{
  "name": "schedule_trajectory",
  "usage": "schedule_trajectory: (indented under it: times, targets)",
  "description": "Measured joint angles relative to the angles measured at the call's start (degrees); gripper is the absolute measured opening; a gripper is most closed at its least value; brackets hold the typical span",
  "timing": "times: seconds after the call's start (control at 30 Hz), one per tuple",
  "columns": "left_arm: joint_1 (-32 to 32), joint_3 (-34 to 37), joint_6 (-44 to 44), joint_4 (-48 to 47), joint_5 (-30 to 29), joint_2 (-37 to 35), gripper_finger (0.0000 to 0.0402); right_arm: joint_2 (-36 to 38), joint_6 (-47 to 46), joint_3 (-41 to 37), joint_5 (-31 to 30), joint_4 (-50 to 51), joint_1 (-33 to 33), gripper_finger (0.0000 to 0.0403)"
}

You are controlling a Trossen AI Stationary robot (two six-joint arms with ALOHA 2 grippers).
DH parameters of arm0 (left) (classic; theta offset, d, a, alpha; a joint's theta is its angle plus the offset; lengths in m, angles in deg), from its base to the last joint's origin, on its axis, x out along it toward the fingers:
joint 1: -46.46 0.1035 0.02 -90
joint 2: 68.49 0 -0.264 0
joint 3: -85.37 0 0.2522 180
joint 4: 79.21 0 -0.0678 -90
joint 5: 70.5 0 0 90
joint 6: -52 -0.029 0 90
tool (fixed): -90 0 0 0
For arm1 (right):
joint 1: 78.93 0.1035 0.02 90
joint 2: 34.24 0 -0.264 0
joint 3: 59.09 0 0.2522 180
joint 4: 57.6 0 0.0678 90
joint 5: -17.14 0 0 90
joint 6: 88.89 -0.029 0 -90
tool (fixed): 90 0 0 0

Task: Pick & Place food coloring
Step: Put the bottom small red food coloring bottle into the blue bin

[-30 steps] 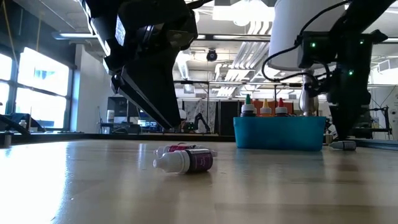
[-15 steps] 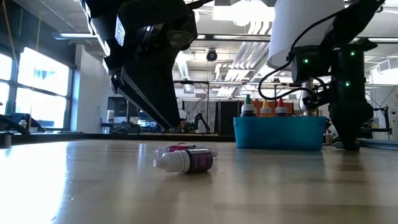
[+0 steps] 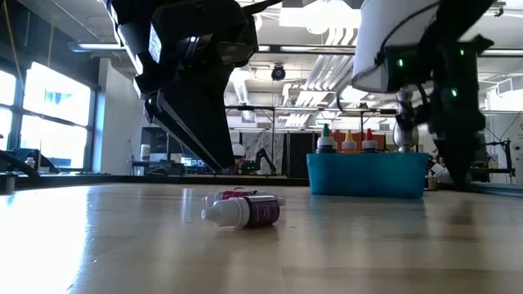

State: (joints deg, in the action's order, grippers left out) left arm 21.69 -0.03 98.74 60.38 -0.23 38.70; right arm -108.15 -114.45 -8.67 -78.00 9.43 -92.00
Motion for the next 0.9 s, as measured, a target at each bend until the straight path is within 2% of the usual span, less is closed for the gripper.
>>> schedule_trajectory:
  times: [0.17, 0.3, 0.4, 0.57, 0.67, 0.8, 0.9]
  targets:
    - [0.0, 0.01, 0.01, 0.01, 0.0, 0.02, 0.0129, 4.05, -4.66, 5.62, -3.57, 9.15, 4.78, 0.0082]
    - [0.02, 0.01, 0.01, 0.02, -0.13, 0.02, 0.0129, 6.29, -8.44, 11.16, -10.94, 13.41, 8.73, 0.007]
    - [0.04, 0.0, 0.02, 0.03, -0.1, 0.02, 0.0129, 6.94, -5.5, 13.31, -14.79, 4.66, 9.81, 0.0067]
    - [0.07, 0.02, 0.58, 0.36, 2.92, 0.08, 0.0129, 4.28, 1.97, 11.71, -12.95, -9.25, 7.93, 0.0072]
    - [0.04, -0.02, 1.61, 1.31, 3.93, 0.73, 0.0129, 1.73, 2.6, 10.06, -13.28, -10.88, 6.02, 0.0072]
    - [0.02, -0.05, 2.31, 3.62, 6.94, 1.54, 0.0129, -1.21, 2.66, 8.1, -9.79, -11.21, 4.14, 0.0079]
    - [0.02, -0.03, 3.56, 4.27, 7.6, 1.83, 0.0129, -2.66, 2.68, 6.63, -11.35, -12.03, 3.95, 0.0093]
